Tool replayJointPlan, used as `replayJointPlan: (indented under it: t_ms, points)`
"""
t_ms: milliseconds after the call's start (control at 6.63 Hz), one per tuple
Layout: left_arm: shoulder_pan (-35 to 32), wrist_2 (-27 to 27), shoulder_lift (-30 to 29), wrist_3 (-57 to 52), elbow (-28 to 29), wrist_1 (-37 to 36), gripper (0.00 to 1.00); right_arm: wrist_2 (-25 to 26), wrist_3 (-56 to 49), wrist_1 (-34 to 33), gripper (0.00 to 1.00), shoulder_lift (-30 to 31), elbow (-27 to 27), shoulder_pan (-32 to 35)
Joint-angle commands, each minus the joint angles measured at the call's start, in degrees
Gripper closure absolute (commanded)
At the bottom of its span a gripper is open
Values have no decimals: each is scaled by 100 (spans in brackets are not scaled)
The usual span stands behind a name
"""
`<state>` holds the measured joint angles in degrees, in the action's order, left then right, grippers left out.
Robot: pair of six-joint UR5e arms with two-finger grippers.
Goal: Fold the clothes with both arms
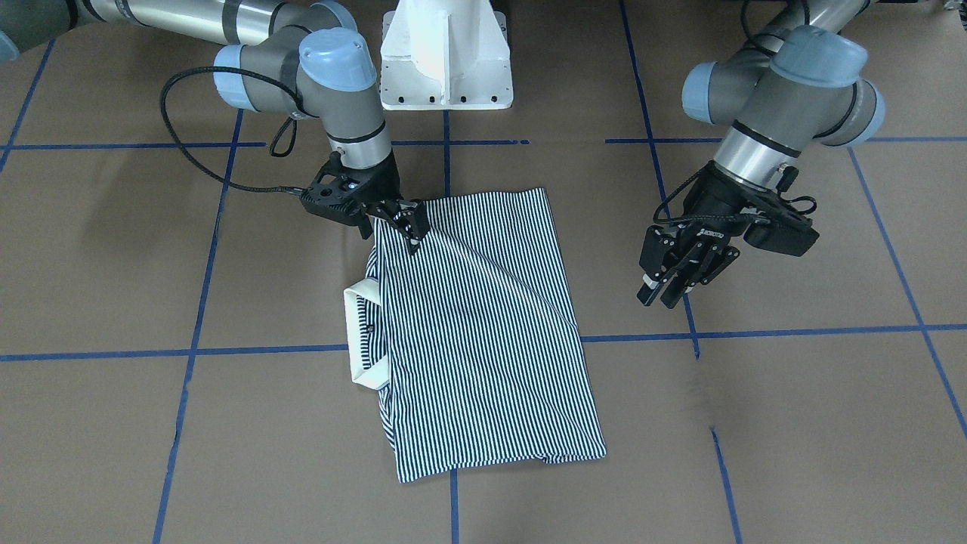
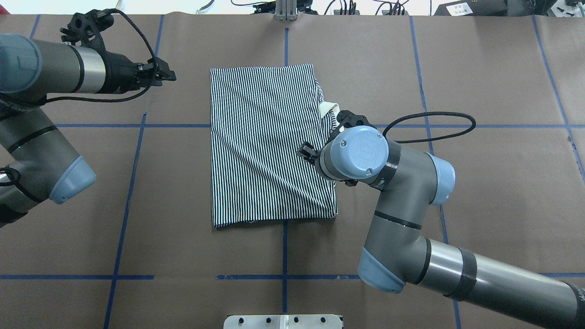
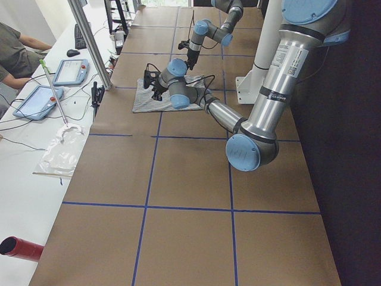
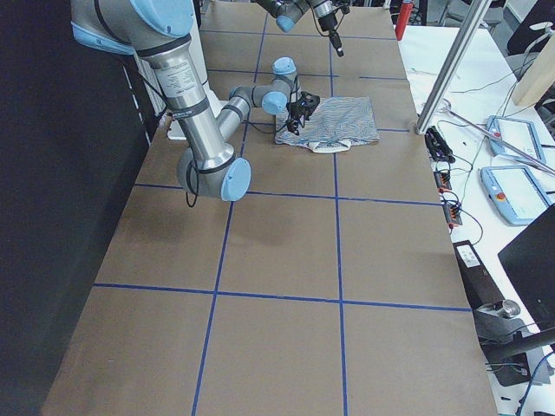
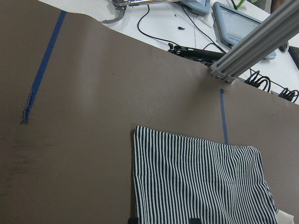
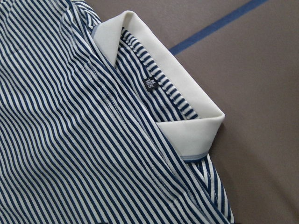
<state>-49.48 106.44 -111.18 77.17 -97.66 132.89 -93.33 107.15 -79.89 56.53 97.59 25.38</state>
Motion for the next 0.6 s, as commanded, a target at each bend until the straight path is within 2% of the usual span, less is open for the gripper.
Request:
replayJointPlan:
  t_ms: [0,151,452]
  points:
    - [0,0,0,0,-8,0,53,253,974,0,10,-45,-64,-332]
    - [0,0,0,0,-8,0,53,245,975,-9,4,7,-91,-454]
    - [0,0,0,0,-43,0,53,227,966,-131,4,34,-134,-455]
